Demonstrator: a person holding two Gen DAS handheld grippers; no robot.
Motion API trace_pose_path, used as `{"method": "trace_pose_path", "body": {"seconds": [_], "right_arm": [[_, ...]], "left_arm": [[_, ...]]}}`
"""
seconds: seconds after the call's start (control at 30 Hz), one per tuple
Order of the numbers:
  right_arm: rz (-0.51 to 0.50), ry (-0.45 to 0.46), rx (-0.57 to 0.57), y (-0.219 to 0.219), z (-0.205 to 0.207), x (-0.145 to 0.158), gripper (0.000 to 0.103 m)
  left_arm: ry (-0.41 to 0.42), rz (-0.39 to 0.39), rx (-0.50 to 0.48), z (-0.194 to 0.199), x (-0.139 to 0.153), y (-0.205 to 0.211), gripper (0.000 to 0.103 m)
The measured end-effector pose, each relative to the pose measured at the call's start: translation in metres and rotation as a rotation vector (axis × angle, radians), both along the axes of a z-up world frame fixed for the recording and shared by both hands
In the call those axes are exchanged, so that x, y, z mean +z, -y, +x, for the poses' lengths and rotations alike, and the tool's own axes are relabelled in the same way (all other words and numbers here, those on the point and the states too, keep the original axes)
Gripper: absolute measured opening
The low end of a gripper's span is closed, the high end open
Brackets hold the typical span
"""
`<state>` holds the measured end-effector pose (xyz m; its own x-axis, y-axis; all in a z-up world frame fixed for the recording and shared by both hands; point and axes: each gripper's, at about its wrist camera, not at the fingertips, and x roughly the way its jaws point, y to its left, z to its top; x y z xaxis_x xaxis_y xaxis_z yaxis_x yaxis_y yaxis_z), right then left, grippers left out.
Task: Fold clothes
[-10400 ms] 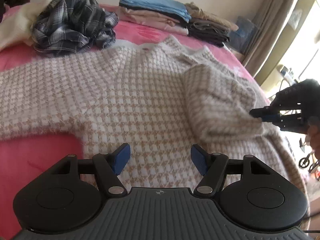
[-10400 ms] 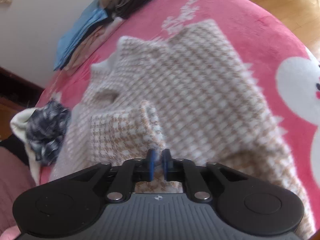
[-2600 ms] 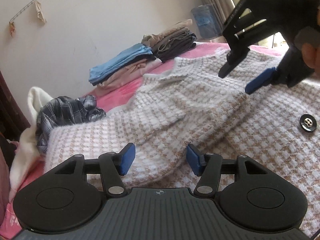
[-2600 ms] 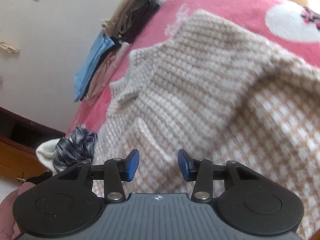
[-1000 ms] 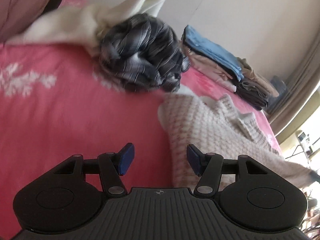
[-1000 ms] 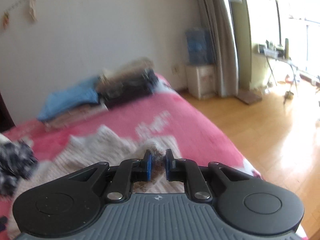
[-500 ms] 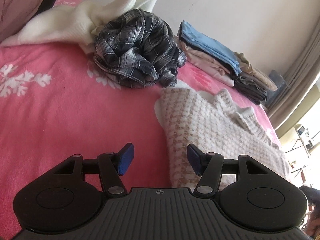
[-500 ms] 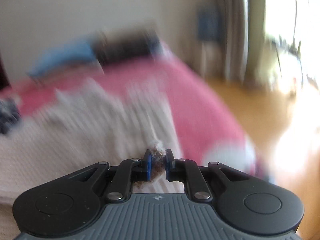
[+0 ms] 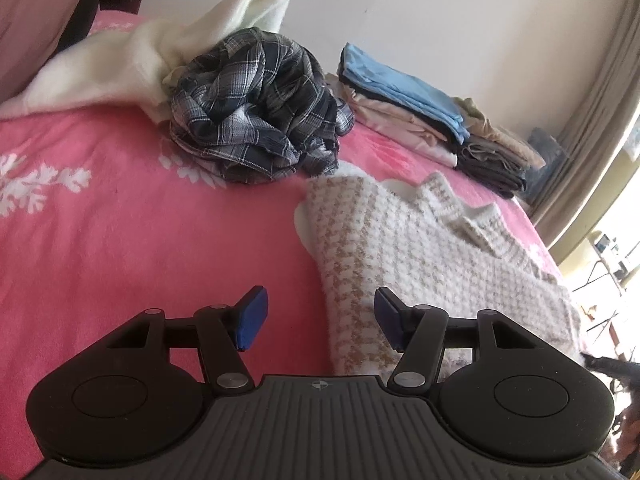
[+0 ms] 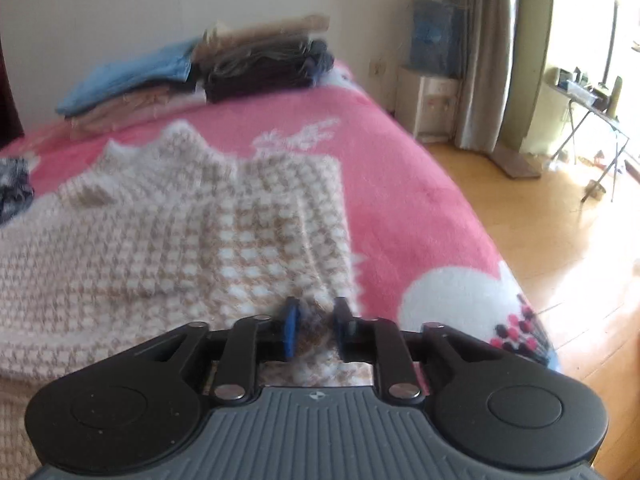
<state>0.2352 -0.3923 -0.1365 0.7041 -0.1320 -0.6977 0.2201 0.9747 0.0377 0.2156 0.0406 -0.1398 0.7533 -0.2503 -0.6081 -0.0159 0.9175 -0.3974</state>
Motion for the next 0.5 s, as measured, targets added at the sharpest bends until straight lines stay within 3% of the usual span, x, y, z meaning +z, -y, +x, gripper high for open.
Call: {"method": "trace_pose_path", "body": {"seconds": [0.17,0.4,0.43,0.5], "right_arm": [[0.2,0.066,-0.107,0.021,0.004,0.022,0.042],[0.255,-0.068,-0.085,0.031,0.042,-0.002,0.046],[0.251,-0.06,-0.079,0.03,0.042,-0.002,0.044],[0.209,-0.048,-0.065,0.024,0.039,0.0,0.02]], "left_arm": [[-0.003,-0.001,0.002,0.0,-0.001,0.001,0.059],[0.011,0.038,-0.006,-0.001,-0.001,0.005,0.061],[0.013,0.047,-0.008,-0.001,-0.001,0.006,0.061],[0.016,0.062,-0.01,-0.001,-0.001,0.009,0.061]]}}
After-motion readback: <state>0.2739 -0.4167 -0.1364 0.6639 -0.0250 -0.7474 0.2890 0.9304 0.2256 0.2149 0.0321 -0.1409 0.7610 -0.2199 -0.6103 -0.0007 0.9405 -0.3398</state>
